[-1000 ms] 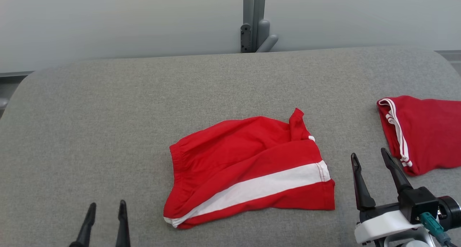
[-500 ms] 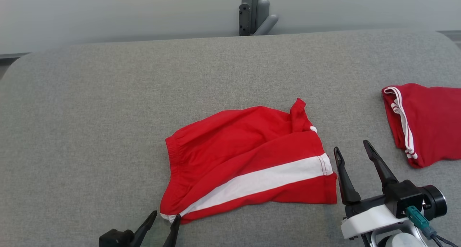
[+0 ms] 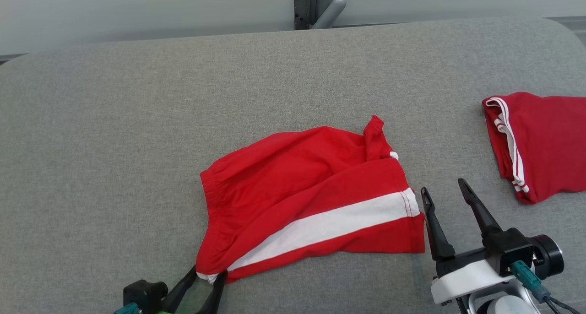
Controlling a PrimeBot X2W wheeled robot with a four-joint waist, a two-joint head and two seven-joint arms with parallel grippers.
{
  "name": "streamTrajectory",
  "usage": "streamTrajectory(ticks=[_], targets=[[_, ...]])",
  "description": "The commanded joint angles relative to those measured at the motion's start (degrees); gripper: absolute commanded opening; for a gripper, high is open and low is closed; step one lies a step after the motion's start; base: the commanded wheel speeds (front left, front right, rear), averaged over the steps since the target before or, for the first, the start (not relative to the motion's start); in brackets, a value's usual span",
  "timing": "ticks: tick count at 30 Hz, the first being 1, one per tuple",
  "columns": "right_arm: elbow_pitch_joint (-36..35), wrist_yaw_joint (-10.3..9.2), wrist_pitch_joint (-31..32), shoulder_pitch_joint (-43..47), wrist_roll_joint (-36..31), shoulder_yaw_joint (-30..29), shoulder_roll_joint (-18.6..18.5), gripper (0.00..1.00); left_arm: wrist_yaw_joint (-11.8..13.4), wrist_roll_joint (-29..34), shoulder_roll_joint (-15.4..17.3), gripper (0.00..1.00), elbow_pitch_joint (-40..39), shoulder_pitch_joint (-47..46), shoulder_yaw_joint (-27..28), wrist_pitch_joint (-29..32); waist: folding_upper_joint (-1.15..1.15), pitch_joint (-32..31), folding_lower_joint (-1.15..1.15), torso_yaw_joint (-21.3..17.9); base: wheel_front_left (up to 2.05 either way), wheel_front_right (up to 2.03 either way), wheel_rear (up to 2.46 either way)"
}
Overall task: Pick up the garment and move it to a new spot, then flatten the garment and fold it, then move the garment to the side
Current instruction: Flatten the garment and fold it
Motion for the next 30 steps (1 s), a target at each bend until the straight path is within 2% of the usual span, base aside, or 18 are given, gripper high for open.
streamTrajectory(ticks=[1, 2, 3, 12, 19, 30], targets=[[0.5, -0.09, -0.1, -0.2, -0.1, 0.3, -0.1, 1.0, -0.1, -0.2, 0.6, 0.37, -0.2, -0.9, -0.1, -0.2, 0.0, 0.0, 0.0, 0.0, 0.0, 0.0, 0.0], [0.9, -0.09, -0.1, -0.1, 0.0, 0.6, -0.1, 1.0, -0.1, -0.3, 0.6, 0.14, -0.2, -1.0, -0.2, -0.2, 0.0, 0.1, 0.0, 0.1, 0.0, 0.0, 0.0], [1.4, -0.09, -0.1, 0.0, -0.1, 0.8, -0.1, 1.0, -0.1, -0.3, 0.5, 0.0, -0.2, -1.1, -0.2, -0.2, 0.0, 0.1, 0.0, 0.2, 0.0, 0.0, 0.0], [9.9, -0.09, -0.1, -1.6, -0.6, 1.1, -0.1, 1.0, -0.1, 0.4, 0.1, 0.0, -1.1, -1.6, 0.5, -0.2, 0.0, 1.0, 0.0, 1.0, 0.0, 0.0, 0.0], [16.8, -0.1, -0.1, -3.5, 1.4, 4.3, -0.1, 1.0, -0.1, 1.8, -0.3, 0.0, -1.4, -1.8, 1.0, -0.2, 0.0, 1.5, 0.0, 1.7, 0.0, 0.0, 0.0], [18.8, -0.09, -0.1, -4.6, 3.1, 5.3, -0.1, 1.0, -0.1, 2.3, -0.4, 0.0, -1.8, -1.3, 1.6, -0.2, 0.0, 1.5, 0.0, 1.8, 0.0, 0.0, 0.0]])
